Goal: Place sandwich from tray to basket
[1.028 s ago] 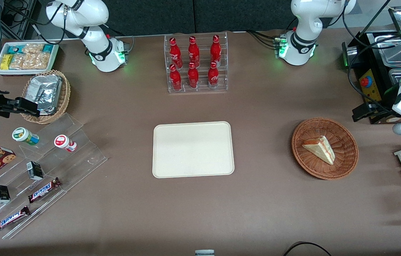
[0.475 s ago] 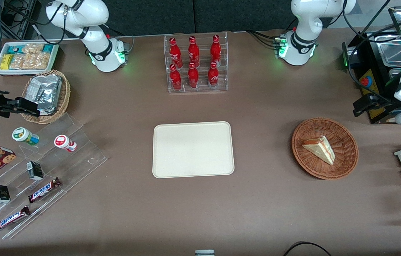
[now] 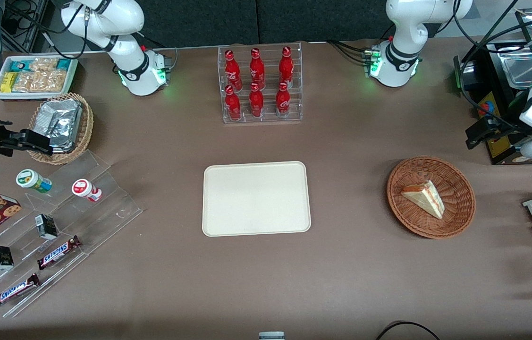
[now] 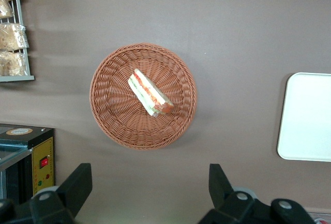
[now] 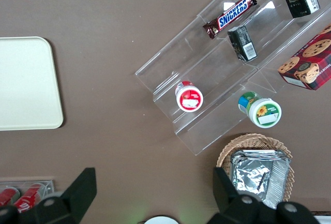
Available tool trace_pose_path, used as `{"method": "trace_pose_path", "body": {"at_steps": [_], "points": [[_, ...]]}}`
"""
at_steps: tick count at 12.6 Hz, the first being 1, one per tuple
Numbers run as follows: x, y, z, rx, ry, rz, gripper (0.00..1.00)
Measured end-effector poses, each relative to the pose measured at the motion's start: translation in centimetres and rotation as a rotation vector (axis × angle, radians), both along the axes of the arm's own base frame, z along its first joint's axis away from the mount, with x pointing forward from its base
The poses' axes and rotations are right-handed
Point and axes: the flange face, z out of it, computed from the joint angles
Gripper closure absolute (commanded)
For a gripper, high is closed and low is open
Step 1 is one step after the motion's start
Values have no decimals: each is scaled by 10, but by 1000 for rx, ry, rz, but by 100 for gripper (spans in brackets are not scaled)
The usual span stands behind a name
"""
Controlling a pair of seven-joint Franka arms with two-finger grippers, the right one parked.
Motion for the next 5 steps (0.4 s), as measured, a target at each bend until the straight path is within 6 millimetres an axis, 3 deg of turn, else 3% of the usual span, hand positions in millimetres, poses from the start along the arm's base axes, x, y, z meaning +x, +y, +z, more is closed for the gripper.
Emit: {"method": "trace_pose_path", "body": {"at_steps": [5], "points": [[0, 0, 1, -1, -1, -77, 0]]}}
